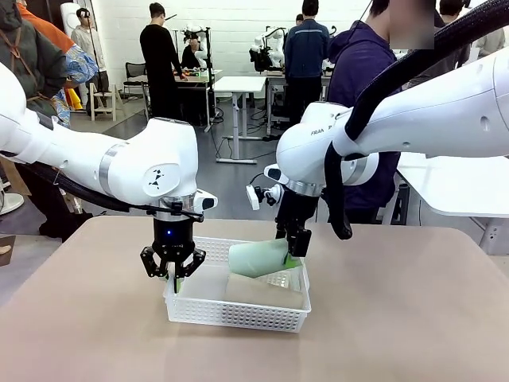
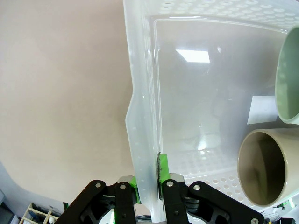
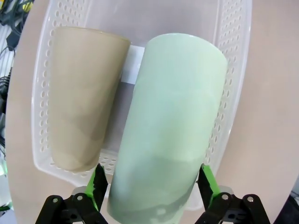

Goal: Clean and organize the cups into the basket.
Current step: Pick up the Reusable plastic cup from the right side of the table and stack it inside the Organizing basket in the center of the table.

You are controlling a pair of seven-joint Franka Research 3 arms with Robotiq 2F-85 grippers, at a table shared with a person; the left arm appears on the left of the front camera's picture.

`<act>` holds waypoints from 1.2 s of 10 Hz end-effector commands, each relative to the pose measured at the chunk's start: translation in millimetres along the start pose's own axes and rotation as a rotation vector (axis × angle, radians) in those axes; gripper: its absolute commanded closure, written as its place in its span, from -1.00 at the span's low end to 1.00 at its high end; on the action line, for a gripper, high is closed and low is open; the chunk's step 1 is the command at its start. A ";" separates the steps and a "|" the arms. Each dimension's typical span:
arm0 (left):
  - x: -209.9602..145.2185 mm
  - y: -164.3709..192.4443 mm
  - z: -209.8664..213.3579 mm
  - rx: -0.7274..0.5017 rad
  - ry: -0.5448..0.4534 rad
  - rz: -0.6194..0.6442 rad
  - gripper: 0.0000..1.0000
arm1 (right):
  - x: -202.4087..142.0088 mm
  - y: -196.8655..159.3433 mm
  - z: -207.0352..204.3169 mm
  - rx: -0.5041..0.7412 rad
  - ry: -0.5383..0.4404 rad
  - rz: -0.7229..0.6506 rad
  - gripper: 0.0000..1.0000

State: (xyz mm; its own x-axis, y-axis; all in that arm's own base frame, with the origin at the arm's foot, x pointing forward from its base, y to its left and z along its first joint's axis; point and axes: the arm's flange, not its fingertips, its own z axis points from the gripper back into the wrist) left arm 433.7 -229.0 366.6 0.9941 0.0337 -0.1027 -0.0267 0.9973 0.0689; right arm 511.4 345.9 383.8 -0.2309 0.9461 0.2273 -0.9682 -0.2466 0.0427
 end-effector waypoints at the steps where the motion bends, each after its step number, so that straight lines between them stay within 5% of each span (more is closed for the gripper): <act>1: 0.0 0.3 2.4 0.005 -0.008 -0.002 1.00 | -3.9 16.5 7.2 -0.010 -0.026 0.023 -1.00; 5: 0.0 0.3 2.4 0.005 -0.008 -0.002 1.00 | 0.1 36.4 32.5 0.058 -0.166 0.049 -1.00; 8: 0.0 0.3 2.4 0.005 -0.008 -0.002 1.00 | -7.0 46.9 50.7 0.021 -0.155 0.047 -1.00; 10: 0.0 0.3 2.4 0.005 -0.008 -0.002 1.00 | -25.2 57.5 74.6 -0.022 -0.175 0.021 -1.00; 12: 0.0 0.3 2.4 0.005 -0.008 -0.002 1.00 | -72.8 80.4 118.8 -0.124 -0.306 -0.030 -1.00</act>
State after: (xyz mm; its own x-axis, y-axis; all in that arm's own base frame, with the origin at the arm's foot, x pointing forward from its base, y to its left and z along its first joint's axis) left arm 433.9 -228.8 366.7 0.9941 0.0343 -0.1026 -0.0273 0.9973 0.0688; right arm 478.9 270.0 481.2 -0.1896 0.8822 0.4311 -0.9794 -0.2011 -0.0192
